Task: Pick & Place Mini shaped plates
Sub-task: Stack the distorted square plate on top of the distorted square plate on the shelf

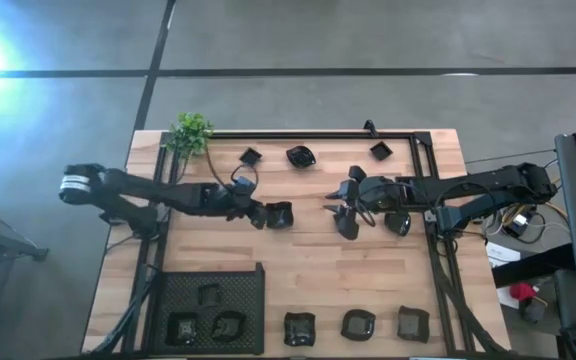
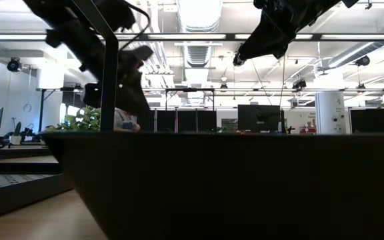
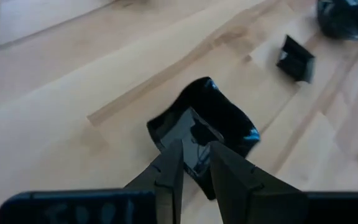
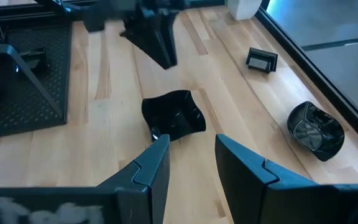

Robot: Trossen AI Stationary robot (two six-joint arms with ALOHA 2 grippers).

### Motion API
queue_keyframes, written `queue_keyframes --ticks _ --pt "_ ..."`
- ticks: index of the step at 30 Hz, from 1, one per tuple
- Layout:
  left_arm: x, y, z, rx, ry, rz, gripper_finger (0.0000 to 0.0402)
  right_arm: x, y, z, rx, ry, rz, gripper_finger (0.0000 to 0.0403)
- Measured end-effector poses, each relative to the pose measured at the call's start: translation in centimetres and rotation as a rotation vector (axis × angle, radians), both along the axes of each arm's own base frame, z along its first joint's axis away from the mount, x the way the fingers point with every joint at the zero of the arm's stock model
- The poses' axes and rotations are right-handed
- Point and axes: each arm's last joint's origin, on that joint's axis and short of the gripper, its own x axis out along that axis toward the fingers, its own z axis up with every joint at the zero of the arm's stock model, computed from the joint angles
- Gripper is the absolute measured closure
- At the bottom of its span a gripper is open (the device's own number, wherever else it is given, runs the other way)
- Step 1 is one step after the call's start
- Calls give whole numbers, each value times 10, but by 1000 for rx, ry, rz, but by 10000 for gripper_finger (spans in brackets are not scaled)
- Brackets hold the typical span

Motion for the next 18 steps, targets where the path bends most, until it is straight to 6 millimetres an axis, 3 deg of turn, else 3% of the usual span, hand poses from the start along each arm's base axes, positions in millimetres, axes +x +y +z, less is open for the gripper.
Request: queue_keyframes --ticks 9,18 --pt "22 8 -12 -43 112 64 330 0 0 0 -3 1 2 280" --pt "25 13 -25 -73 158 113 330 0 0 1 -18 0 10 280"
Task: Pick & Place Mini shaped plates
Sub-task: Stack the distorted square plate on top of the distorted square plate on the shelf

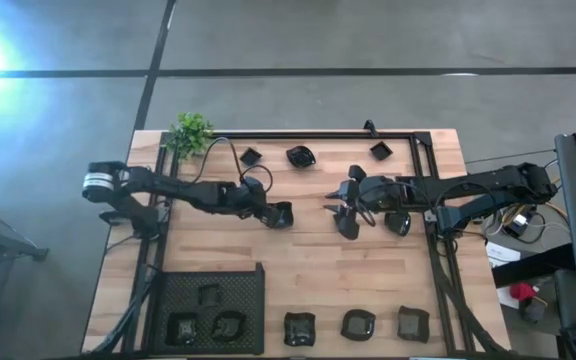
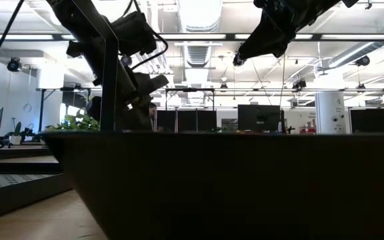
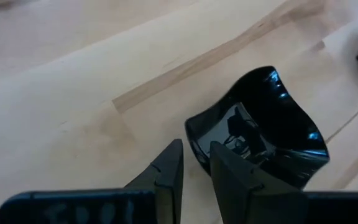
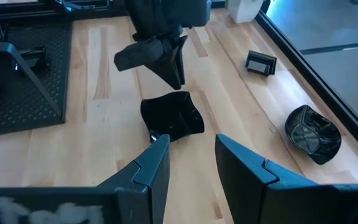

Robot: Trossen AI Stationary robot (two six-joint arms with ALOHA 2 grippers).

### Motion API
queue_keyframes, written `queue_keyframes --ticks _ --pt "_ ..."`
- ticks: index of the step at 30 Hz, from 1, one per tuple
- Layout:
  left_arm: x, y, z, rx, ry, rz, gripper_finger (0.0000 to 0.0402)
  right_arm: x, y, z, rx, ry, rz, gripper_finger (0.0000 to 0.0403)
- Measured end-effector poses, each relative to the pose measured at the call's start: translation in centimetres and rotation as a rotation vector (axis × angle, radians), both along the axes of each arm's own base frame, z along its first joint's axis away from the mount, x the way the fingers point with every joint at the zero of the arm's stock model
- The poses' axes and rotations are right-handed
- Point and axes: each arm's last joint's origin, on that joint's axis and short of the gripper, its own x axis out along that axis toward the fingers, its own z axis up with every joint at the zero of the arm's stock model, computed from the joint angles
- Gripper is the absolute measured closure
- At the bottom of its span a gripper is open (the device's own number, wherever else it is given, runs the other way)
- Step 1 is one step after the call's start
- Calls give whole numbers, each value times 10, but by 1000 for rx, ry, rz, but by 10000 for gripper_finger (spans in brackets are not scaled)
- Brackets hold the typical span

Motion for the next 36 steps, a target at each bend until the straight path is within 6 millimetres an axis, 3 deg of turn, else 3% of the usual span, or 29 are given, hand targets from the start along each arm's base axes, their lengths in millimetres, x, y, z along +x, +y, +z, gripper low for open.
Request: queue_keyframes --ticks 25,33,36 --pt "11 4 -18 -22 9 22 331 0 0 1 -30 -3 17 280" --pt "10 4 -18 -22 13 26 393 0 0 1 -31 -3 17 280" --pt "10 5 -17 -15 11 27 399 0 0 1 -30 -3 17 280"
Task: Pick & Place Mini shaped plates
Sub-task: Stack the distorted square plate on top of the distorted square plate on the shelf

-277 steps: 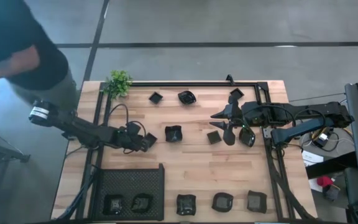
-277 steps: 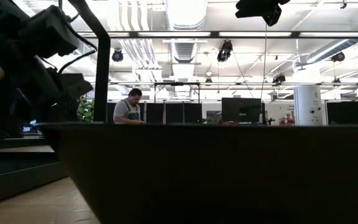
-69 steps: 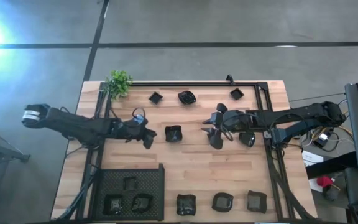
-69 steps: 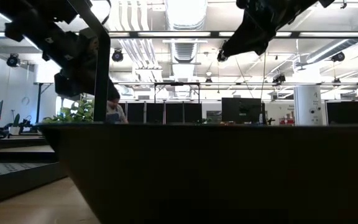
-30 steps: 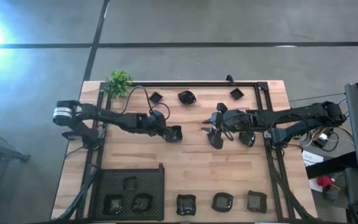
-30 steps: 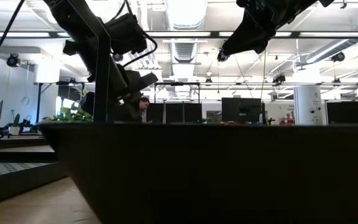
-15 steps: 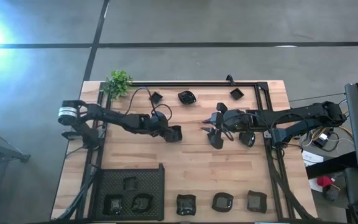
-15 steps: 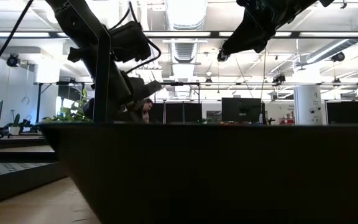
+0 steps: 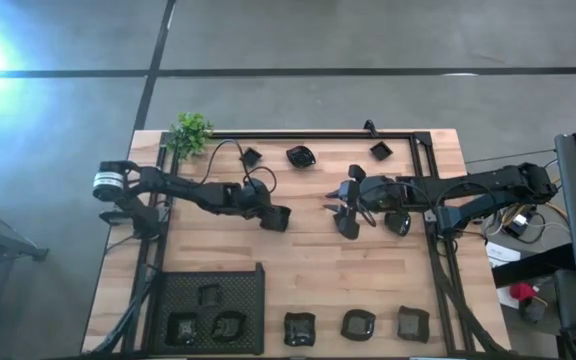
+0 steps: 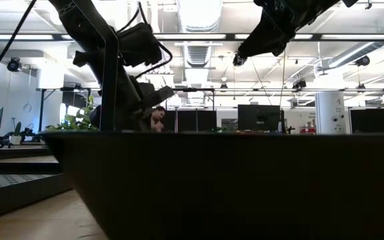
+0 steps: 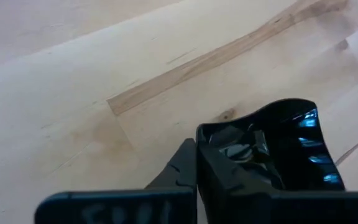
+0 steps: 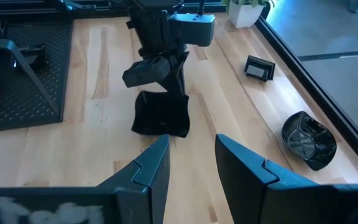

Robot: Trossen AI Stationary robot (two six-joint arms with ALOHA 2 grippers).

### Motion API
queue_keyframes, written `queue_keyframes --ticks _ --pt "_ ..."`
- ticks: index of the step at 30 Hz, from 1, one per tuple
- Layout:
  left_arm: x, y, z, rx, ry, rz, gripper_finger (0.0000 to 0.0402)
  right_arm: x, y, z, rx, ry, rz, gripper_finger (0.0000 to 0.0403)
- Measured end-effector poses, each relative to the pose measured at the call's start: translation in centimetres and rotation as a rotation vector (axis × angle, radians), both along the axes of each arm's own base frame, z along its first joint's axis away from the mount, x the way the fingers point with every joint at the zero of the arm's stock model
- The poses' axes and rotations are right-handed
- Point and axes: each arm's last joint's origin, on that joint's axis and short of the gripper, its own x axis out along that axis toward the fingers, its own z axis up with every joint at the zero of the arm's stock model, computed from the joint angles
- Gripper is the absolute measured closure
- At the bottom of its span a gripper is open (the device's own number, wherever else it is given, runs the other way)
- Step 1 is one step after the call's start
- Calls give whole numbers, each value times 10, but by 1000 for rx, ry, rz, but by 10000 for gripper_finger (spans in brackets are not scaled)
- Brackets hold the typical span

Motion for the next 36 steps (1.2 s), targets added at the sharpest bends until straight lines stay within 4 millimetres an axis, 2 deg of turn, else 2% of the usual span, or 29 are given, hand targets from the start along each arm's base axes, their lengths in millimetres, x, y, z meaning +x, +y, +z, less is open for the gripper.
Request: queue_keyframes --ticks 4,10,16,21,26,31,36 --pt "-1 0 6 18 -13 2 401 -1 0 1 5 -6 -3 280" --pt "-11 1 33 100 -50 25 401 -1 0 2 5 -8 -3 280" --pt "-43 -4 70 164 -75 74 401 -2 0 2 24 -10 -15 280" --pt "-75 -18 92 180 -82 140 401 -2 0 2 27 -10 -17 280" --pt "-98 -36 103 136 -100 153 401 -2 0 2 27 -12 -17 280" --pt "-113 -52 104 71 -94 140 401 -2 0 2 36 -15 -23 280" --pt "-124 -71 105 -3 -26 15 401 -2 0 2 40 -14 -26 280"
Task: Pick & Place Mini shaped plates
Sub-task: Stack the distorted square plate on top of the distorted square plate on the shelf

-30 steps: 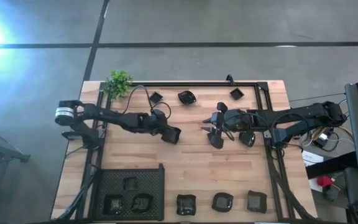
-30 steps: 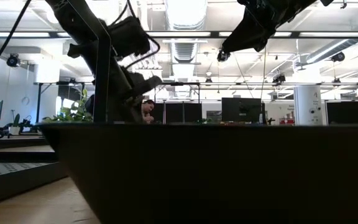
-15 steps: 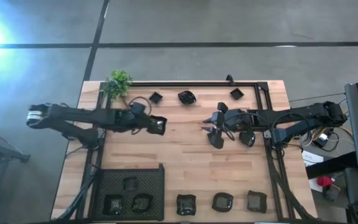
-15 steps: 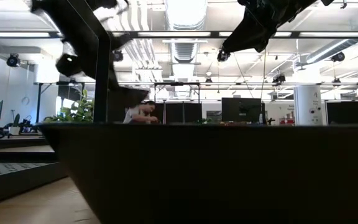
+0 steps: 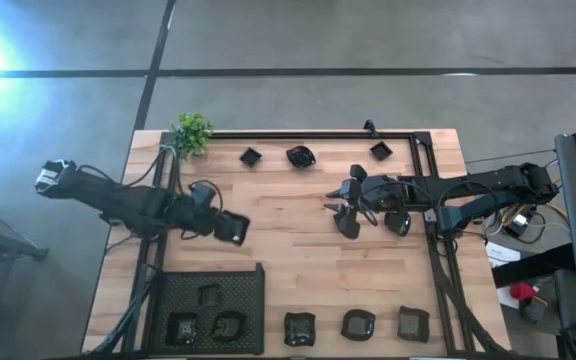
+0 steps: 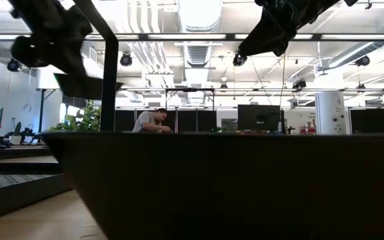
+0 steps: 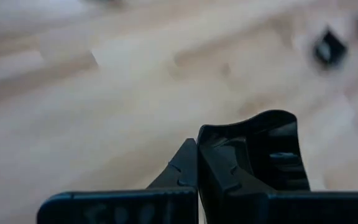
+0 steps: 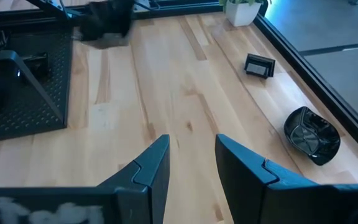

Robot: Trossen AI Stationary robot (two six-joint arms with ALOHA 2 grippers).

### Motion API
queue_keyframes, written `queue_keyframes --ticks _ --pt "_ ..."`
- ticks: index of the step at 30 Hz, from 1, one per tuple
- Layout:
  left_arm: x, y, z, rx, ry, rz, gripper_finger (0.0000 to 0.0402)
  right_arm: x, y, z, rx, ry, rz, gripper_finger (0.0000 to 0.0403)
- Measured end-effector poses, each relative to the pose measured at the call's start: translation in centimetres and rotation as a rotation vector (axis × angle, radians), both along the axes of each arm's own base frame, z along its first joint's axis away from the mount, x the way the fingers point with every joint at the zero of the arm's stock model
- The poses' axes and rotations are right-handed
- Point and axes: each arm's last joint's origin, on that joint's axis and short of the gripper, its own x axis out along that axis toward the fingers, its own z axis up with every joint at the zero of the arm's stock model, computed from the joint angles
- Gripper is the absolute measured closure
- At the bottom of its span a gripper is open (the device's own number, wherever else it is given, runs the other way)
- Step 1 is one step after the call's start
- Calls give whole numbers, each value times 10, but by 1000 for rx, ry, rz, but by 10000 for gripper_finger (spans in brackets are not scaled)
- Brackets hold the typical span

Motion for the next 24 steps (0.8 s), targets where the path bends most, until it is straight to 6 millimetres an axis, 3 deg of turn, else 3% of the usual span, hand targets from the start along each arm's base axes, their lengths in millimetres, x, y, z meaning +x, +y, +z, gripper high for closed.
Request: queue_keyframes --ticks 8,14,24 --pt "-12 -30 -2 -167 129 -381 401 0 0 0 14 -3 -8 280" --pt "-21 -49 -3 -121 186 -785 401 0 0 0 15 -3 -9 280" --pt "-30 -71 -3 -153 193 -1097 401 0 0 0 54 -12 -33 280"
